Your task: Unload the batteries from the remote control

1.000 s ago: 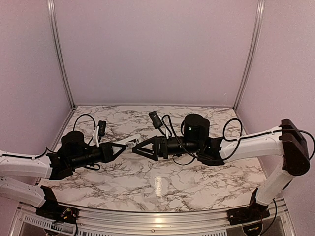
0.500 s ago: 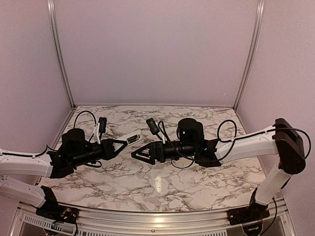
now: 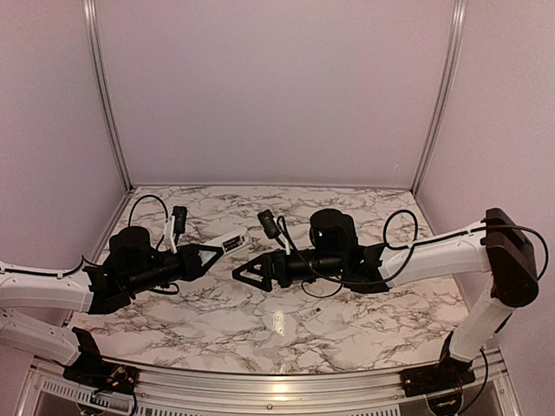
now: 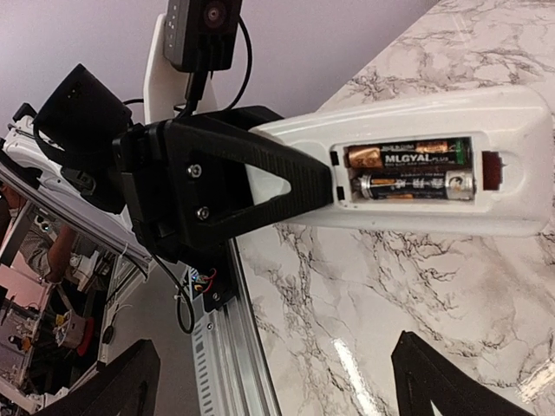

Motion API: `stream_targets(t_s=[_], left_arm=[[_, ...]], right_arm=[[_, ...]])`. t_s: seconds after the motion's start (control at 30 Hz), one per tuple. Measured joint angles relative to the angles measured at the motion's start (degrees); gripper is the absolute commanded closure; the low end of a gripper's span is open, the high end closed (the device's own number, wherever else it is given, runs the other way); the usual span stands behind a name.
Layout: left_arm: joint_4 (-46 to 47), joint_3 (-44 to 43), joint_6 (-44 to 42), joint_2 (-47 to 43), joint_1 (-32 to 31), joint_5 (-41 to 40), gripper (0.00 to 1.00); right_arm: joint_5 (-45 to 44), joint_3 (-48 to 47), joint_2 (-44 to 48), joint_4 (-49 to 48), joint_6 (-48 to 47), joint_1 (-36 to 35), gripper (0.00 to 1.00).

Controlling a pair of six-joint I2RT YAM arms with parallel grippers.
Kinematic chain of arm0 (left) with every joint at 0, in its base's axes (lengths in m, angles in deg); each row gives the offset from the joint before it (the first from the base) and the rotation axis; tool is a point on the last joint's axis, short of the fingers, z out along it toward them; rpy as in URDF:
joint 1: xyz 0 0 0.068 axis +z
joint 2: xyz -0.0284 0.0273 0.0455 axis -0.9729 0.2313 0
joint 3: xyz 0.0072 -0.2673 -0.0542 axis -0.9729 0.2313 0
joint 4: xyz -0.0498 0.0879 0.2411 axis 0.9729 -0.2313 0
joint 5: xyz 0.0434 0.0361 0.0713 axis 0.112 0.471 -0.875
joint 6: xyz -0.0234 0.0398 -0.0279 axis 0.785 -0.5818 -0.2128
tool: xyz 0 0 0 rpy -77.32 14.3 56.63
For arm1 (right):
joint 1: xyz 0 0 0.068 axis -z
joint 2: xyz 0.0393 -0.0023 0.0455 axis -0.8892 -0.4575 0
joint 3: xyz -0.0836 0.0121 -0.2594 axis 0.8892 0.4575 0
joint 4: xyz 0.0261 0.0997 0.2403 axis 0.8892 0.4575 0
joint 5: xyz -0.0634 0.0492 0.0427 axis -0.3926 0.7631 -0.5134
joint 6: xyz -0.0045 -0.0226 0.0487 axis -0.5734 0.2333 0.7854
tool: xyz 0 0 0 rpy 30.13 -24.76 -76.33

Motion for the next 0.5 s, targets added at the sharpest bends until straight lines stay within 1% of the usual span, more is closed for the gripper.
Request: stream_targets(t_s=[0.13, 0.3, 0.4, 0.5], left_arm=[[-0.2, -0.1, -0.5, 0.0, 0.0, -0.3, 1.0], [-1.1, -0.7, -1.2, 0.0, 0.0, -1.0, 1.0], [-2.6, -0.8, -1.9, -0.3, 0.0, -2.6, 1.0], [-4.2, -0.9, -2.5, -0.8, 0.0, -4.8, 1.0]], right_arm=[[-3.7, -0.1, 0.5, 3.9, -2.4, 0.0, 0.08], [-14.4, -0.1, 4.1, 12.5, -5.8, 0.0, 0.07], [-18.8, 0.0, 5.3, 15.0, -6.8, 0.0, 0.07], [-21.2, 0.3, 5.4, 16.5, -7.3, 0.0, 0.07]])
